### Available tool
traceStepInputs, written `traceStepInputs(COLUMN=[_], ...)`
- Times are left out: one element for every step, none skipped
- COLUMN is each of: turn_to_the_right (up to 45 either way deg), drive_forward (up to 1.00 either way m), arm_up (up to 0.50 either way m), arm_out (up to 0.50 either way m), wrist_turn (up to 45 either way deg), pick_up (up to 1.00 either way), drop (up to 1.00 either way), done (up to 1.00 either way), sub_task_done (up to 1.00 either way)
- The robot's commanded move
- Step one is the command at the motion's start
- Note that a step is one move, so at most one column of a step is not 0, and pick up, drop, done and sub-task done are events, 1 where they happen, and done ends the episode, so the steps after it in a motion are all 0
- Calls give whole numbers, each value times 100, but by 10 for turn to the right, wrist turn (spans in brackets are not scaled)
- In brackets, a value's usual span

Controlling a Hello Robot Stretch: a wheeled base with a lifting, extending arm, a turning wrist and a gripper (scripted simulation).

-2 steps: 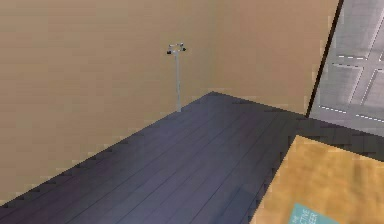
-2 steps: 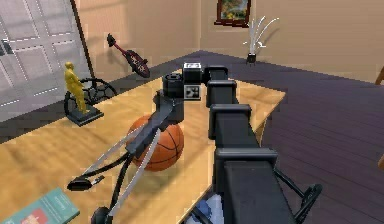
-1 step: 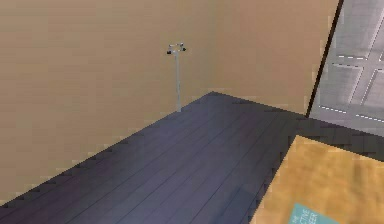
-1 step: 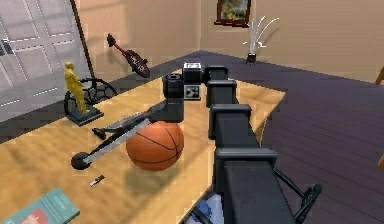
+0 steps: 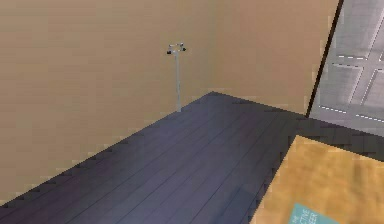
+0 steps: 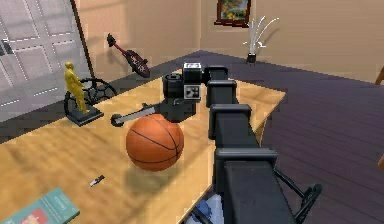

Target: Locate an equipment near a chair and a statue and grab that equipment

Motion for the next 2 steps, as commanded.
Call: traceStepInputs(turn_to_the_right=[0, 0], drive_forward=[0, 0], arm_up=[0, -20], arm_out=[0, 0], wrist_turn=[120, 0], pick_up=[0, 0], drop=[0, 0], done=[0, 0], sub_task_done=[0, 0])
